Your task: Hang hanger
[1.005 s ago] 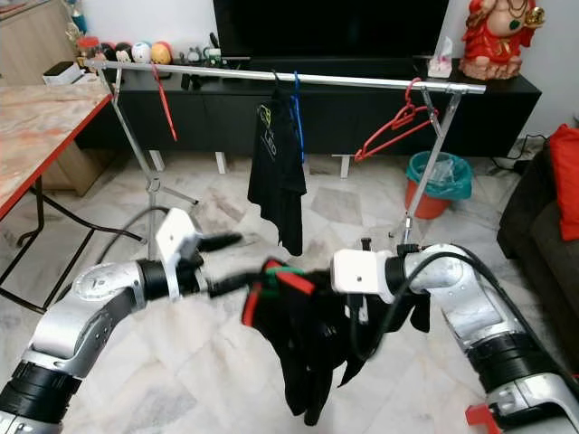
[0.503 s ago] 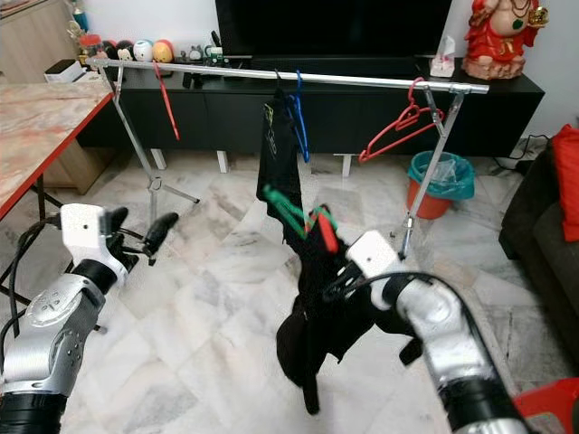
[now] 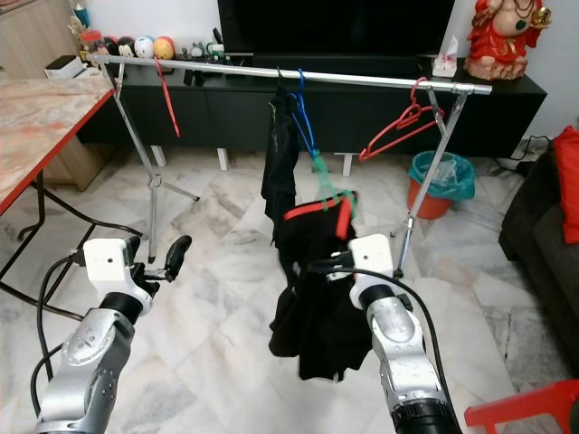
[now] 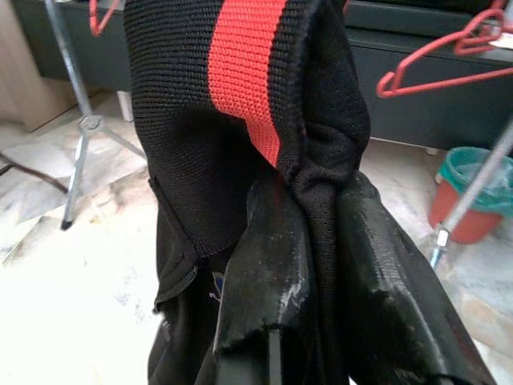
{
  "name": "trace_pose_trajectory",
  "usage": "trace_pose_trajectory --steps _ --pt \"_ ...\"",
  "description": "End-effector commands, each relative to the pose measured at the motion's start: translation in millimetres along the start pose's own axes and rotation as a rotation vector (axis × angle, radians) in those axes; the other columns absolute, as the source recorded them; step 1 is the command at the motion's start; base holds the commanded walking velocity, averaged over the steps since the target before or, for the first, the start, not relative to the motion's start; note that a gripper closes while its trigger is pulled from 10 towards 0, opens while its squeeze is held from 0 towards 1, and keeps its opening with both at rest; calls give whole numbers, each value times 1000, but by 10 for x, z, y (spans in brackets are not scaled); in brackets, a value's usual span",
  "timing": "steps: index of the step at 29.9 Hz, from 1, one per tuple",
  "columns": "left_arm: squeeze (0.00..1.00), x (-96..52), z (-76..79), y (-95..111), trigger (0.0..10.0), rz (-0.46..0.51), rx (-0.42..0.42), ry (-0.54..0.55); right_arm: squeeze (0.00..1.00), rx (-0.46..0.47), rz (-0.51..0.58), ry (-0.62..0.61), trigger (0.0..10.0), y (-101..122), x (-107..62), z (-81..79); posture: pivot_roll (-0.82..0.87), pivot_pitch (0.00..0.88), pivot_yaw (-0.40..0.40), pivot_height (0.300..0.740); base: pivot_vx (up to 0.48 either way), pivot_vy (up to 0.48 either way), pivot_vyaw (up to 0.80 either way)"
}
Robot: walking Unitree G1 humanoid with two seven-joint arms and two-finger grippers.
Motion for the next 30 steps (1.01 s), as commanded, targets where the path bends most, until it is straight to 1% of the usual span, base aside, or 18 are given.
trace_pose_trajectory --steps 1,5,9,16,24,29,30 --pt "0 -1 58 42 10000 26 23 -15 0 -2 51 16 10000 129 16 -64 -12 0 -3 740 0 0 0" --pt "0 -8 53 44 10000 30 16 -5 0 5 53 -7 10000 155 47 -91 -8 0 -8 740 0 0 0" --pt "0 -16 62 37 10000 30 22 3 0 8 53 -55 10000 184 67 -44 -6 0 -11 740 0 0 0" --pt "0 -17 86 31 10000 28 25 -1 0 4 52 -61 10000 200 84 -34 -9 0 -11 740 0 0 0" --pt "0 -10 83 43 10000 28 31 -2 0 29 60 -93 10000 237 104 -18 -5 0 -5 740 0 349 0" --pt "0 -8 85 50 10000 29 36 -9 0 49 70 -88 10000 256 112 -49 -7 0 -1 740 0 368 -800" --pt "0 -8 87 50 10000 29 37 -12 0 45 76 -88 10000 264 113 -53 -6 0 -1 740 0 368 0"
Point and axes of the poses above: a point about 5 cm out from each wrist's last joint towards the gripper, its own x axis pointing out of the wrist towards the gripper, its own y axis along the axis of the wrist's last joint, z = x × y, the point moved 1 cm from there along x, pointing out of the wrist towards the gripper, and after that the axes turned 2 degrees about -x, right-handed, at the moved point
